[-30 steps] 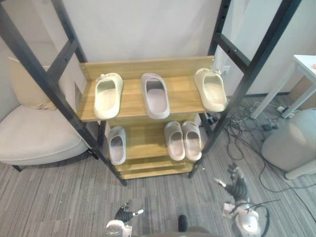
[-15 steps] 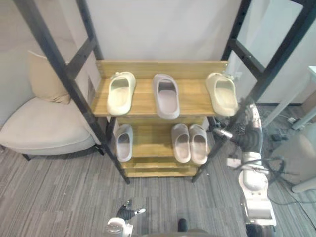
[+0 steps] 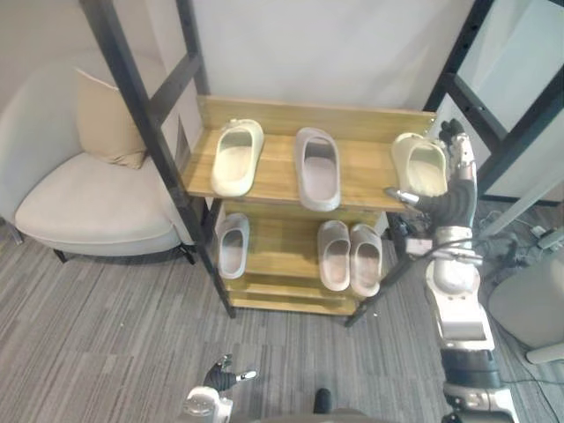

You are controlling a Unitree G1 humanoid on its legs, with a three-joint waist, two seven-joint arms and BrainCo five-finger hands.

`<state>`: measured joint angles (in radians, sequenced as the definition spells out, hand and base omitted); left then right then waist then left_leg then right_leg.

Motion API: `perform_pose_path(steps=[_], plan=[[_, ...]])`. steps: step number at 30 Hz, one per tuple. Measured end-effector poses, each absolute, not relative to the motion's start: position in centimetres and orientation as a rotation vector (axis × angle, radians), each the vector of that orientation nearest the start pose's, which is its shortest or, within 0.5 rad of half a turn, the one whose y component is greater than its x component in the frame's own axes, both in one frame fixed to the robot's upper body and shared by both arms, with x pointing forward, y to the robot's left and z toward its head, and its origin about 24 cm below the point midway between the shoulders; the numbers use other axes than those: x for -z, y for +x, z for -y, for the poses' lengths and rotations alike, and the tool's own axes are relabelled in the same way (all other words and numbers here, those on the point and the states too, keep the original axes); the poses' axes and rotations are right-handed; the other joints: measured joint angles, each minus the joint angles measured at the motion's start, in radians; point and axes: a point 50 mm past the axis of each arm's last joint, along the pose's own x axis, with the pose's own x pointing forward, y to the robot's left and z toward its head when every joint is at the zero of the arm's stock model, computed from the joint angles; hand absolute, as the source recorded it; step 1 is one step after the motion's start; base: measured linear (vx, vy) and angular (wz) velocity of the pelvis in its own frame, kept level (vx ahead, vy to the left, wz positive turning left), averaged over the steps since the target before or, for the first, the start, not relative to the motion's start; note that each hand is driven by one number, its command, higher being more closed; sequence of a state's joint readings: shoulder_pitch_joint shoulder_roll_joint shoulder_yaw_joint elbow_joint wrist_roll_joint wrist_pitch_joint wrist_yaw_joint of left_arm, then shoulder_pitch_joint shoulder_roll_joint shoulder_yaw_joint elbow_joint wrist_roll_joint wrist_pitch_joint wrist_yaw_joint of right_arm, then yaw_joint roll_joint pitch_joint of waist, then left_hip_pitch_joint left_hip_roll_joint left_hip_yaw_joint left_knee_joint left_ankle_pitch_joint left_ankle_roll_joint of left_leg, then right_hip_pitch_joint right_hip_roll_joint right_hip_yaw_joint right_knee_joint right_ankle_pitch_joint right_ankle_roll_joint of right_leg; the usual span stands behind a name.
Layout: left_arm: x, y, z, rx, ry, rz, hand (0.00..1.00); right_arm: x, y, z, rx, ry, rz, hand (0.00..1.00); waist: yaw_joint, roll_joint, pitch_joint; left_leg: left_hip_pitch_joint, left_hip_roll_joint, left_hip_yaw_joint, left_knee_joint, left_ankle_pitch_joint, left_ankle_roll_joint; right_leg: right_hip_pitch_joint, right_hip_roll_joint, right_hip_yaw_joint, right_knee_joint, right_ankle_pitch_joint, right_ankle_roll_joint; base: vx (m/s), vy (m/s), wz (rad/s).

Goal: Organize the slippers on the shoe rack

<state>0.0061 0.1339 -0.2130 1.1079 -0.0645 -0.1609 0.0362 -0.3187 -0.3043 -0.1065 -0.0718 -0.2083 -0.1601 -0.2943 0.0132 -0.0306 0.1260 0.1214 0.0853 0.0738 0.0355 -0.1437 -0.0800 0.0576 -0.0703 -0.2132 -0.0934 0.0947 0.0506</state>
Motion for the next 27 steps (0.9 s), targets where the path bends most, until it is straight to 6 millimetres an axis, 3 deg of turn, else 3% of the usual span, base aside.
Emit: perform_pose_path(steps=[13,27], plan=[[15.0,12.9,-17.9,0.049,0.176,-0.928,0.00,-20.5,33.8,22.6,0.404,-0.498,0.556,0.00,0.020,-0.013,0.008,-0.048,-0.016,-0.031,-0.013,0.017,0.011,-0.046,-0.015,-0.025,0.004,0.002,0.000,0.01,0.006,0.06],[14.4,13.9,-18.2,0.020,0.146,-0.880,0.00,-22.0,37.5,20.4,0.315,-0.530,0.490,0.00,0.045,-0.029,0.052,-0.085,-0.027,-0.044,-0.012,0.019,0.015,-0.076,-0.026,-0.034,0.004,0.005,0.001,0.01,0.001,0.02]])
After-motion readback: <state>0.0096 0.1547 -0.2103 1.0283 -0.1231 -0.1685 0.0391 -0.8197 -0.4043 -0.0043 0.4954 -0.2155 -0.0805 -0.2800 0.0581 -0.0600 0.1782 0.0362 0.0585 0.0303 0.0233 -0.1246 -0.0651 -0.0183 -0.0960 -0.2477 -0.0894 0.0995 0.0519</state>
